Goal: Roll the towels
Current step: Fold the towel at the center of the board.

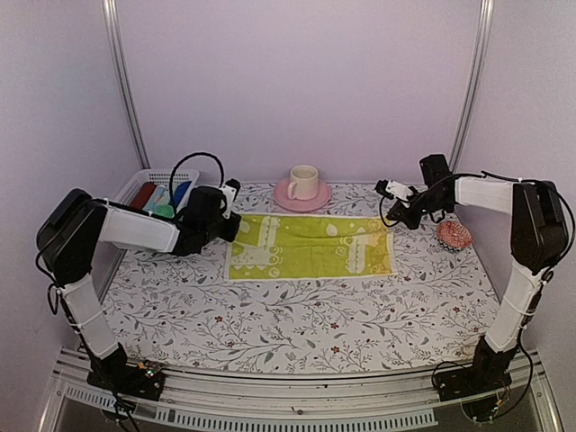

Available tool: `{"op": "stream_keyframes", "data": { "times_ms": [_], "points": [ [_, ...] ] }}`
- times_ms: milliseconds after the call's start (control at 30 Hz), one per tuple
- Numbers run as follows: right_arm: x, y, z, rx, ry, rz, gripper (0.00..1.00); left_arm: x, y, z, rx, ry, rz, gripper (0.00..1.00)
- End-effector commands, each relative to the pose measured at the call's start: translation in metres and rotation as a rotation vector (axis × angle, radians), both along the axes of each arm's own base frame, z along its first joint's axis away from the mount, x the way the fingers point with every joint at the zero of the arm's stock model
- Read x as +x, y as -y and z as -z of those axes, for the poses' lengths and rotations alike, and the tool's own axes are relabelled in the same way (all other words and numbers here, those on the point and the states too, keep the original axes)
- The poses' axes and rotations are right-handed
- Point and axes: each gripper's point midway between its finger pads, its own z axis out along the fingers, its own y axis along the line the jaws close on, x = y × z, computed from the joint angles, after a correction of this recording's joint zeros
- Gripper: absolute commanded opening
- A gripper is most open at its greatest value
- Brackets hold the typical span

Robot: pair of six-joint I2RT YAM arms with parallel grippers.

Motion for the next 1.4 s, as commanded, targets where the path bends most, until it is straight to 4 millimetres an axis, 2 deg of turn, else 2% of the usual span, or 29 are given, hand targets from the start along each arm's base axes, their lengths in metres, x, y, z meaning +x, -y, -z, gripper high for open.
{"op": "stream_keyframes", "data": {
  "times_ms": [0, 200, 367, 500, 667, 1100, 1367],
  "points": [
    [-0.023, -0.004, -0.012, 0.005, 0.035, -0.101, 0.02, -0.022, 0.007, 0.002, 0.002, -0.027, 0.040, 0.00],
    [-0.046, -0.002, -0.009, -0.015, 0.027, -0.152, 0.02, -0.048, 0.003, 0.009, 0.035, -0.067, 0.031, 0.00],
    [-0.063, 0.001, 0.005, -0.024, -0.014, -0.164, 0.02, -0.064, 0.002, 0.009, 0.041, -0.078, 0.039, 0.00],
    [-0.072, 0.001, 0.013, -0.031, -0.039, -0.177, 0.02, -0.075, 0.005, 0.018, 0.058, -0.111, 0.060, 0.00],
    [-0.081, 0.003, 0.020, -0.041, -0.059, -0.189, 0.02, -0.085, 0.000, 0.029, 0.069, -0.151, 0.046, 0.00],
    [-0.100, 0.004, 0.020, -0.044, -0.058, -0.234, 0.02, -0.107, 0.003, 0.030, 0.044, -0.182, 0.084, 0.00],
    [-0.109, 0.007, 0.035, -0.075, -0.093, -0.248, 0.02, -0.118, 0.005, 0.040, 0.056, -0.231, 0.102, 0.00]
  ]
}}
